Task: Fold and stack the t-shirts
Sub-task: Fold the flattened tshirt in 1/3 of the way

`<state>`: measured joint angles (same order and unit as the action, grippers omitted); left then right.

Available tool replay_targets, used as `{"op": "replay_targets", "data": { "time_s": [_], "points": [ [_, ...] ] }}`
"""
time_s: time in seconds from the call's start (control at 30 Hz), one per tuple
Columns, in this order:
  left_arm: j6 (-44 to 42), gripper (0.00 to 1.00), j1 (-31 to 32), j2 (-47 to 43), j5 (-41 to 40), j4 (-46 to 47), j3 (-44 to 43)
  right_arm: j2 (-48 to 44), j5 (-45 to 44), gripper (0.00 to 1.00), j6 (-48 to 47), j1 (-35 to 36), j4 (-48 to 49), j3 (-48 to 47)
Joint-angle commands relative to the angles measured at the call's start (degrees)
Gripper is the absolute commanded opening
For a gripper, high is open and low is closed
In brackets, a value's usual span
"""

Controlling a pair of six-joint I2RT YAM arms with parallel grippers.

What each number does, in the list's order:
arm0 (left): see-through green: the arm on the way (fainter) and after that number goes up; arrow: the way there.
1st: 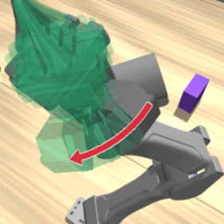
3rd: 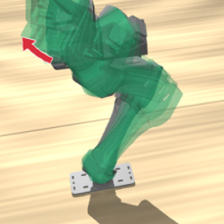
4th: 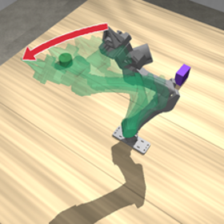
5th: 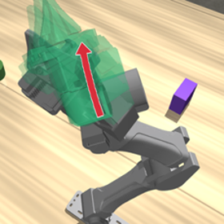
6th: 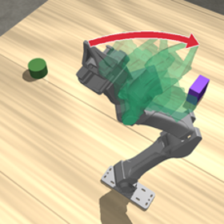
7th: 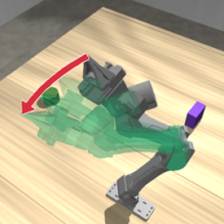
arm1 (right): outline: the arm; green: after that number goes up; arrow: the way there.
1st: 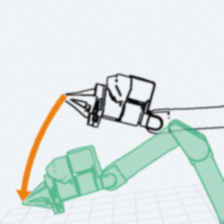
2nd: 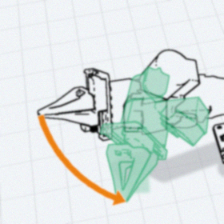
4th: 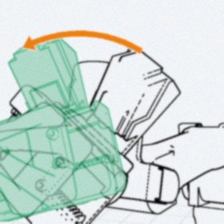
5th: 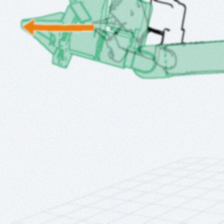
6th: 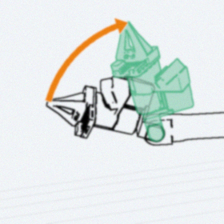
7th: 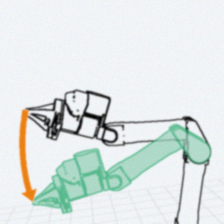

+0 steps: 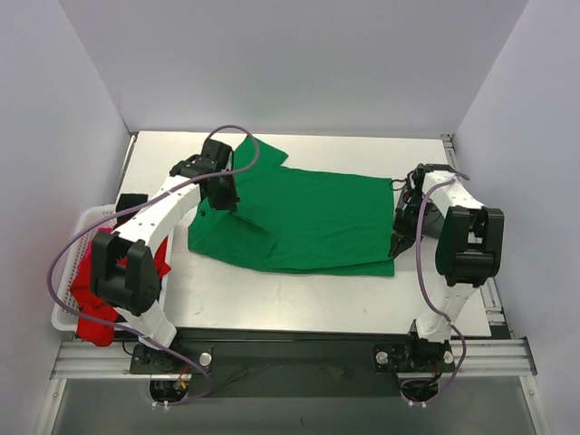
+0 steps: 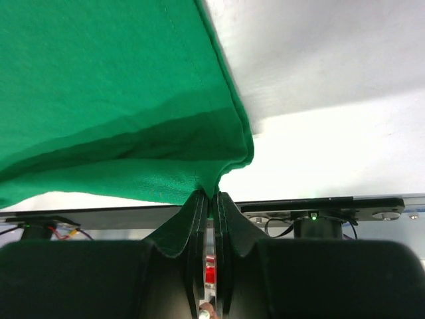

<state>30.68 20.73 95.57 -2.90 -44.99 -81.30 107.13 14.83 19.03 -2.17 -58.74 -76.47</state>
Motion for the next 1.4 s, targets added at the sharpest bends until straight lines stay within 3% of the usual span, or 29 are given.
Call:
{"op": "replay_targets", "data": {
  "time_s": [0.0,0.17,0.47,1.37],
  "points": [
    [-4.39,0.00,-0.78,1.63,1.93,5.08,-5.27,0.79,1.43,0.00,-0.31,-1.34,-3.13,-3.68],
    [-7.03,0.00,-1.75,4.27,2.90,7.72,-9.49,2.29,2.57,0.00,0.31,-2.39,-2.96,-6.59],
    [-6.68,0.00,-4.73,4.63,7.64,13.96,-9.67,6.60,3.54,0.00,0.57,-3.27,-2.78,-11.16],
    [-6.51,0.00,-7.72,2.95,7.28,17.48,-7.56,11.60,5.21,0.00,1.10,-6.00,-2.78,-16.08]
  ]
}}
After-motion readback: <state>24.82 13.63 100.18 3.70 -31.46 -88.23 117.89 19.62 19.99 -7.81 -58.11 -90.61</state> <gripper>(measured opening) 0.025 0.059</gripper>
